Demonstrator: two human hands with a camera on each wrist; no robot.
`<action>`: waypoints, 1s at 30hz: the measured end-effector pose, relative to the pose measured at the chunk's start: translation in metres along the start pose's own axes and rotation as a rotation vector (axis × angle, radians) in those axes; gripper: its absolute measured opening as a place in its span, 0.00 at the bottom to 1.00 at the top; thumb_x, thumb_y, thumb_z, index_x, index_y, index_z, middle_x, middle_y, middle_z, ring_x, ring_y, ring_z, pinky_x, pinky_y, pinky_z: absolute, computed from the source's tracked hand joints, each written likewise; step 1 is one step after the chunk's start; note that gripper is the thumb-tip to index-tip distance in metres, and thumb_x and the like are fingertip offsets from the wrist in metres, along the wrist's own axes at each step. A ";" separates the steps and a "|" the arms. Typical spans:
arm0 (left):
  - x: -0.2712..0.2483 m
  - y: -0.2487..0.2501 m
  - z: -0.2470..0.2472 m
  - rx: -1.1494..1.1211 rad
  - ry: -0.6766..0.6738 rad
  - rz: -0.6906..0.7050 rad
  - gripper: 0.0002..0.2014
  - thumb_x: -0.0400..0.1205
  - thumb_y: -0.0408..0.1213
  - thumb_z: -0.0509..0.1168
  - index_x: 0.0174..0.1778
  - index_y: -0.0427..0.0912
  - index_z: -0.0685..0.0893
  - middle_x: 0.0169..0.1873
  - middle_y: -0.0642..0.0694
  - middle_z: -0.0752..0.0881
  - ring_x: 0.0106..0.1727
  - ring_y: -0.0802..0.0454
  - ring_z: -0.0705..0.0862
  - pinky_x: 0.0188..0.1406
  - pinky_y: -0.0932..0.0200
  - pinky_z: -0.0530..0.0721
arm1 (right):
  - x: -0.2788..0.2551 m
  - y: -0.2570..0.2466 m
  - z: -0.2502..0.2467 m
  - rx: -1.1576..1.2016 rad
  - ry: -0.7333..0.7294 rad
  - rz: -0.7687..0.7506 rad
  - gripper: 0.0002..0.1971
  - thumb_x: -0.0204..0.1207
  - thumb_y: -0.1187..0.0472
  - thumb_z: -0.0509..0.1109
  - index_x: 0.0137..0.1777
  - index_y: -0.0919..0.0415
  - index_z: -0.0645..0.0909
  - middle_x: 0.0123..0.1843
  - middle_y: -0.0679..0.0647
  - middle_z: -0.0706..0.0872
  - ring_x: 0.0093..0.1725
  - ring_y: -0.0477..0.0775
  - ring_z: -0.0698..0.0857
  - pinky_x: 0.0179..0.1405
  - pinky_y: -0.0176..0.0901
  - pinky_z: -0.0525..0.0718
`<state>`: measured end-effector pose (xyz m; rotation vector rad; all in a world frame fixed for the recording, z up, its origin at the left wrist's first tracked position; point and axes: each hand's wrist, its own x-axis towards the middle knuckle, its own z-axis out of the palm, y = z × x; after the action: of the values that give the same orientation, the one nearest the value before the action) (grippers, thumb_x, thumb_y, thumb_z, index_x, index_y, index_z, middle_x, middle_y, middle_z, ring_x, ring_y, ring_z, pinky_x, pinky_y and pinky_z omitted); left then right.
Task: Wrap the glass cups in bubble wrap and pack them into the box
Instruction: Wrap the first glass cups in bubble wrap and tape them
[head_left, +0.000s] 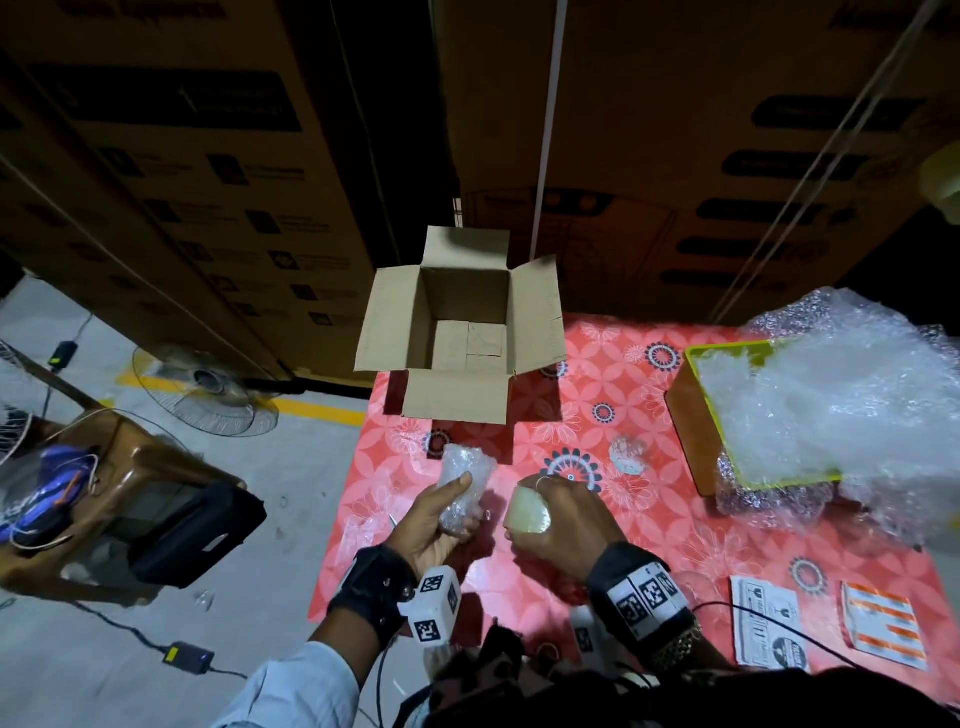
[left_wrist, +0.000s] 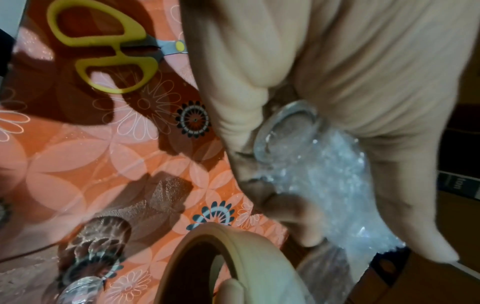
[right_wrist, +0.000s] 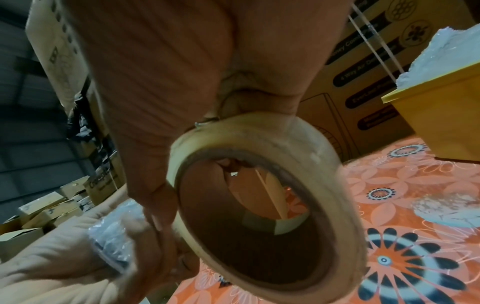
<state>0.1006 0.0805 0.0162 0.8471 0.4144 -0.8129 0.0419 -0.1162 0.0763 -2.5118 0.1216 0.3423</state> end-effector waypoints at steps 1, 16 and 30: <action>-0.001 0.001 0.002 0.015 0.041 0.029 0.33 0.78 0.41 0.82 0.71 0.23 0.79 0.53 0.28 0.86 0.38 0.46 0.90 0.34 0.59 0.90 | 0.000 -0.001 0.002 0.004 -0.005 -0.009 0.30 0.70 0.45 0.80 0.70 0.54 0.82 0.63 0.51 0.88 0.56 0.50 0.84 0.52 0.39 0.81; -0.026 0.014 0.038 0.626 0.067 0.118 0.28 0.86 0.69 0.59 0.58 0.51 0.92 0.52 0.44 0.95 0.54 0.45 0.93 0.57 0.47 0.92 | -0.006 -0.035 0.002 -0.095 -0.011 -0.072 0.24 0.71 0.47 0.76 0.63 0.60 0.83 0.56 0.54 0.87 0.50 0.56 0.84 0.43 0.42 0.77; -0.018 -0.004 0.027 0.719 0.362 0.215 0.43 0.70 0.83 0.57 0.24 0.40 0.82 0.21 0.46 0.80 0.23 0.49 0.76 0.29 0.58 0.71 | -0.028 -0.039 0.000 -0.208 0.071 -0.025 0.31 0.74 0.45 0.72 0.77 0.54 0.78 0.67 0.53 0.87 0.58 0.56 0.87 0.58 0.49 0.85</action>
<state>0.0861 0.0657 0.0419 1.6942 0.3369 -0.6039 0.0216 -0.0839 0.1052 -2.7299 0.0859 0.2667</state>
